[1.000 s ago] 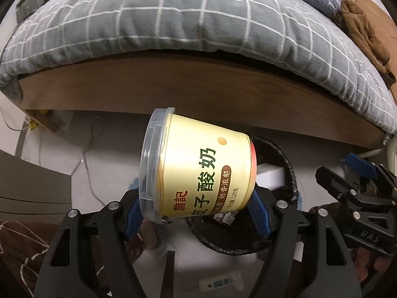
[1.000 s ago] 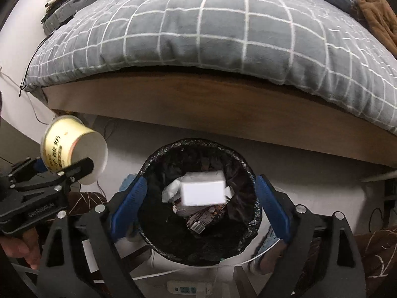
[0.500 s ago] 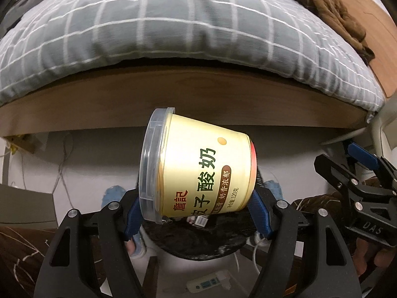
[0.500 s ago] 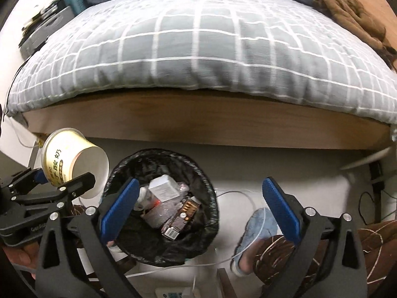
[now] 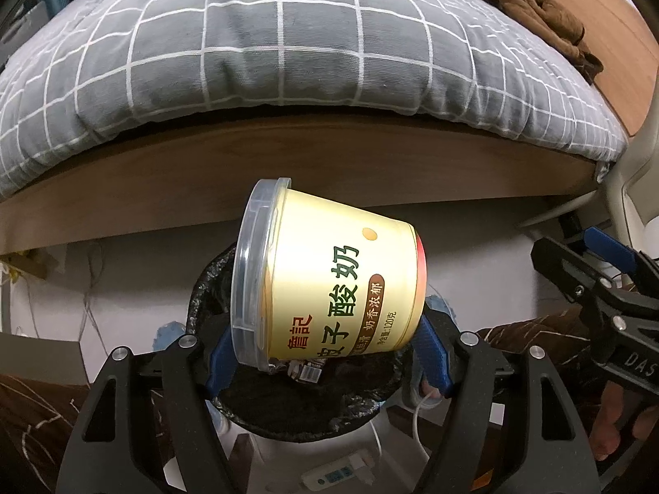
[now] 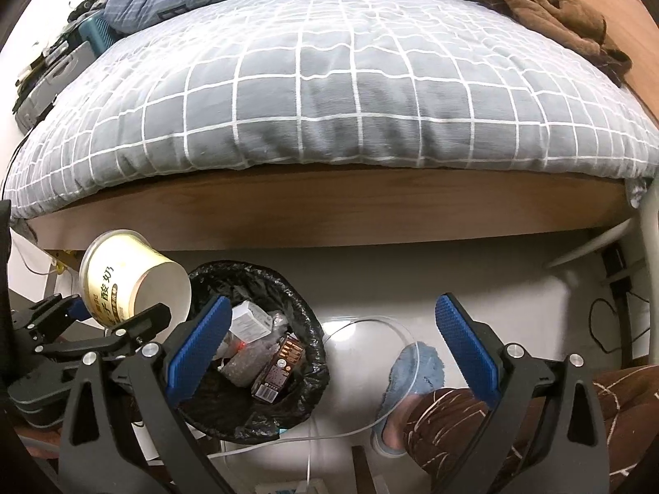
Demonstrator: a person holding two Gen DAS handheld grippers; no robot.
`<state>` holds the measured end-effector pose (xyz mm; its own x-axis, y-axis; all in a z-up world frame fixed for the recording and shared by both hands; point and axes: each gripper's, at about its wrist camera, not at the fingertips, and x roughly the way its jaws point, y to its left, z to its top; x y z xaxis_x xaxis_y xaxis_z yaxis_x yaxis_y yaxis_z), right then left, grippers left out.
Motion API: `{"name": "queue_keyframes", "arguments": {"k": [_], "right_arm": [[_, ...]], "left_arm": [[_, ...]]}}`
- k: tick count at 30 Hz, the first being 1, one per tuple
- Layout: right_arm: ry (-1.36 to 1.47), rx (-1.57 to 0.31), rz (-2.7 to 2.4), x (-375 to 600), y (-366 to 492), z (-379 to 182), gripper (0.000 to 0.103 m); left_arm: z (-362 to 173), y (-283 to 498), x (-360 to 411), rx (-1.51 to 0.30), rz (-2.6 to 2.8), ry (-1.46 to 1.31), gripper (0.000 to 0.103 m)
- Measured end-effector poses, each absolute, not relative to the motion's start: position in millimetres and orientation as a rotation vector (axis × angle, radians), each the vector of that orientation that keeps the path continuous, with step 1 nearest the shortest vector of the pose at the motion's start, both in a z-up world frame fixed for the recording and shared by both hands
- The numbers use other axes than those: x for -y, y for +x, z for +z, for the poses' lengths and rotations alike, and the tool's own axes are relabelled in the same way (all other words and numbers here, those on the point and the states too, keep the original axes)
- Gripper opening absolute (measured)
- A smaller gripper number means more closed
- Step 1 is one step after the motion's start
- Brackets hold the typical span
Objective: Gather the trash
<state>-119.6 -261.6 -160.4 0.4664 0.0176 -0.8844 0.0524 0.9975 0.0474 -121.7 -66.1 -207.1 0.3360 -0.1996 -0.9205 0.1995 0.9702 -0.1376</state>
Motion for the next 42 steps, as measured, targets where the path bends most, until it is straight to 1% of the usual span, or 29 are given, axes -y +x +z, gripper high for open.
{"name": "queue_keyframes", "arguments": {"k": [2,3,4,7,11,13,23,29,34,42], "right_arm": [[0.076,-1.091,-0.02,262,-118,-163,0.095],[0.078,-1.092,-0.02,262,-118,-164,0.095],[0.078,-1.091,-0.02,261,-117,-164,0.095],[0.074,-1.074,-0.019,258,-117,-161,0.095],[0.066,-1.042,-0.01,252,-117,-149,0.095],[0.057,-1.001,-0.001,247,-119,-133,0.095],[0.018,-0.806,0.028,228,-140,-38,0.095],[0.002,-0.743,0.024,222,-162,0,0.095],[0.001,-0.75,0.024,221,-174,2,0.095],[0.01,-0.767,0.008,223,-176,-5,0.095]], "left_arm": [[-206,-123,64,-1.189,-0.252,0.011,0.08],[-205,-124,63,-1.181,-0.243,0.015,0.088],[-203,-124,61,-1.166,-0.226,0.02,0.092],[-198,-122,54,-1.149,-0.205,0.006,0.097],[-184,-121,45,-1.121,-0.187,0.019,0.097],[-171,-123,40,-1.098,-0.179,0.019,0.097],[-64,-145,20,-0.909,-0.147,-0.016,0.097],[-21,-172,15,-0.841,-0.154,-0.024,0.097],[-4,-190,9,-0.805,-0.14,-0.014,0.097],[-9,-191,5,-0.821,-0.127,-0.021,0.097]]}}
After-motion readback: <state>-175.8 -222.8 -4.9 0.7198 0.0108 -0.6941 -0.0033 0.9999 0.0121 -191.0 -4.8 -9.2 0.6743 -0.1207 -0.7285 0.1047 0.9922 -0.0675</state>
